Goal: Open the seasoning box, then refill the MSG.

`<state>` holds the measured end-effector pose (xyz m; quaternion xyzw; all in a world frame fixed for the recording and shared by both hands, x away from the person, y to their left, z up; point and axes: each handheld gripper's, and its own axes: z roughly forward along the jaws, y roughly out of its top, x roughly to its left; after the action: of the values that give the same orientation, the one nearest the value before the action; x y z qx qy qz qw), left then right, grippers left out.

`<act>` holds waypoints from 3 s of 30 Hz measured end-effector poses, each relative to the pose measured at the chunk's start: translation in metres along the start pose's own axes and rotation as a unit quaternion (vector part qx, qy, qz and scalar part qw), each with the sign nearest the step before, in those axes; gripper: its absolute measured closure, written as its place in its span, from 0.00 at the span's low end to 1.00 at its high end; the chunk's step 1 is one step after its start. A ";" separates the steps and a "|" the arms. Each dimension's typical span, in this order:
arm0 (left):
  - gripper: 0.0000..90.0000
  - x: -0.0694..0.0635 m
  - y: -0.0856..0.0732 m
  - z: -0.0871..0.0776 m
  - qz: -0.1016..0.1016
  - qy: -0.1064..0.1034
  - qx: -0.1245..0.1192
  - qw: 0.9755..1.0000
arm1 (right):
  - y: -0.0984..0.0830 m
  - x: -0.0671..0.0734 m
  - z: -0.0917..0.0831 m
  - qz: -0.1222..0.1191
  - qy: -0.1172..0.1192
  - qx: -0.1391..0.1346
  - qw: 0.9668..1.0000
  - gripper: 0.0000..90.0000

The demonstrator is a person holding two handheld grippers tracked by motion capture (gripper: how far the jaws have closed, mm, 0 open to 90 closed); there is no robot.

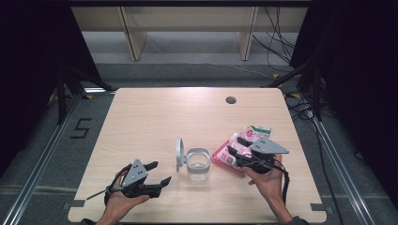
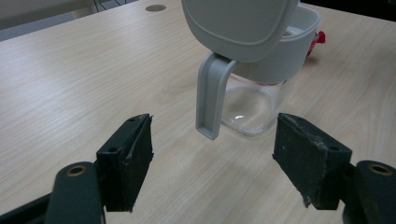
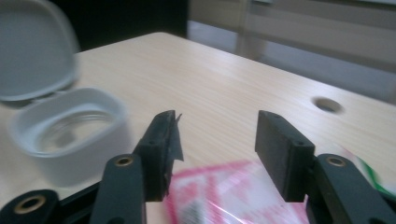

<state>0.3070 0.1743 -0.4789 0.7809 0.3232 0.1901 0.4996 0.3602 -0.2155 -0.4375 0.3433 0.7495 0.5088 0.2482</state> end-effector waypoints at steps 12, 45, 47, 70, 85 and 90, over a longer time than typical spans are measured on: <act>0.26 0.001 0.001 0.004 -0.009 0.003 0.002 1.000 | -0.029 -0.050 -0.021 0.082 -0.103 0.025 0.991 0.34; 0.24 -0.001 0.000 0.003 -0.013 0.008 -0.001 1.000 | -0.049 -0.079 0.001 0.170 -0.096 0.054 0.979 0.18; 0.24 -0.001 0.000 0.003 -0.010 0.008 0.001 1.000 | -0.051 -0.083 0.005 0.181 -0.094 0.052 0.977 0.18; 0.24 -0.001 -0.001 0.004 -0.013 0.010 0.001 1.000 | -0.062 -0.100 0.038 0.222 -0.063 0.076 0.970 0.29; 0.24 -0.001 -0.002 0.005 -0.013 0.008 0.001 1.000 | -0.063 -0.102 0.050 0.240 -0.038 0.083 0.966 0.67; 0.24 -0.001 -0.002 0.005 -0.012 0.009 0.001 1.000 | -0.062 -0.102 0.050 0.226 -0.044 0.084 0.969 0.85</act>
<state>0.3085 0.1707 -0.4823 0.7758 0.3376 0.1906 0.4978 0.4449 -0.2794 -0.5108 0.5455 0.6809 0.4711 0.1297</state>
